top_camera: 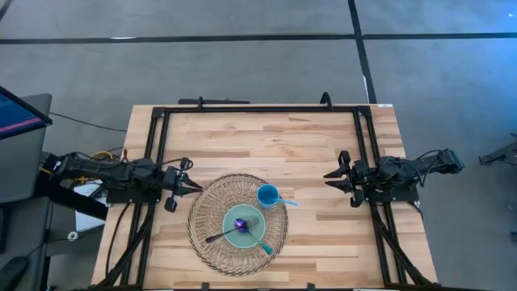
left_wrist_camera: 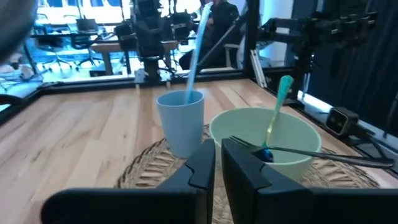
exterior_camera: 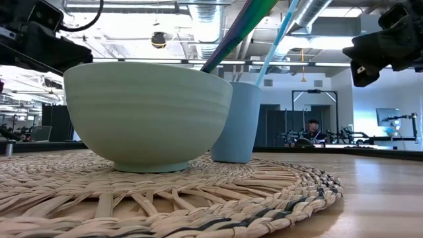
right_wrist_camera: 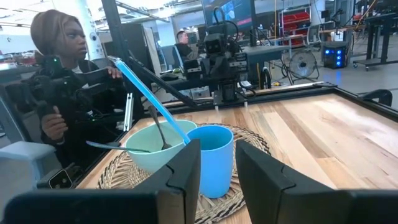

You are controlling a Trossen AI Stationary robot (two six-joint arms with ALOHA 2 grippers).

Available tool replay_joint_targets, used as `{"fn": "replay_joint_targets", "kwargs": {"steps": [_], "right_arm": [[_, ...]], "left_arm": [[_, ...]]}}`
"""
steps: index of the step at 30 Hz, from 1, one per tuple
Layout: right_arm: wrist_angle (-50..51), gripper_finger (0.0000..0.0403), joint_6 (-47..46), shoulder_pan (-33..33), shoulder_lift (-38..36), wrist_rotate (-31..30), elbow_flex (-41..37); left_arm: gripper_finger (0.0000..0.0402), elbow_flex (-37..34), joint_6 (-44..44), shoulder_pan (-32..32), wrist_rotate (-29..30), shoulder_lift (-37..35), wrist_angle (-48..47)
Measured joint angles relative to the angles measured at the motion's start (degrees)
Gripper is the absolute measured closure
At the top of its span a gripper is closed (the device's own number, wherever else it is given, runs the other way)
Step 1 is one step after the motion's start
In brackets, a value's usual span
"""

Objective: Pick & Place Utensil
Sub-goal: Return to Home Position

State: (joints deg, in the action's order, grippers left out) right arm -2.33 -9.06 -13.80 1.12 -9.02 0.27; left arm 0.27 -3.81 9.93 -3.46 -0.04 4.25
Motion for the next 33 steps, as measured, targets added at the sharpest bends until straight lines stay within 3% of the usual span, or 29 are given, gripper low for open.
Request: {"fn": "replay_joint_targets", "kwargs": {"steps": [15, 33], "right_arm": [[0.02, 0.0307, 0.00, 0.00, 0.01, 0.00, 0.00], [0.00, 0.0307, 0.00, 0.00, -0.01, 0.00, 0.00]], "left_arm": [[0.0371, 0.02, -0.01, -3.62, 0.26, 0.01, 0.24], [0.0373, 0.04, 0.01, -3.23, 0.26, 0.20, 0.74]]}}
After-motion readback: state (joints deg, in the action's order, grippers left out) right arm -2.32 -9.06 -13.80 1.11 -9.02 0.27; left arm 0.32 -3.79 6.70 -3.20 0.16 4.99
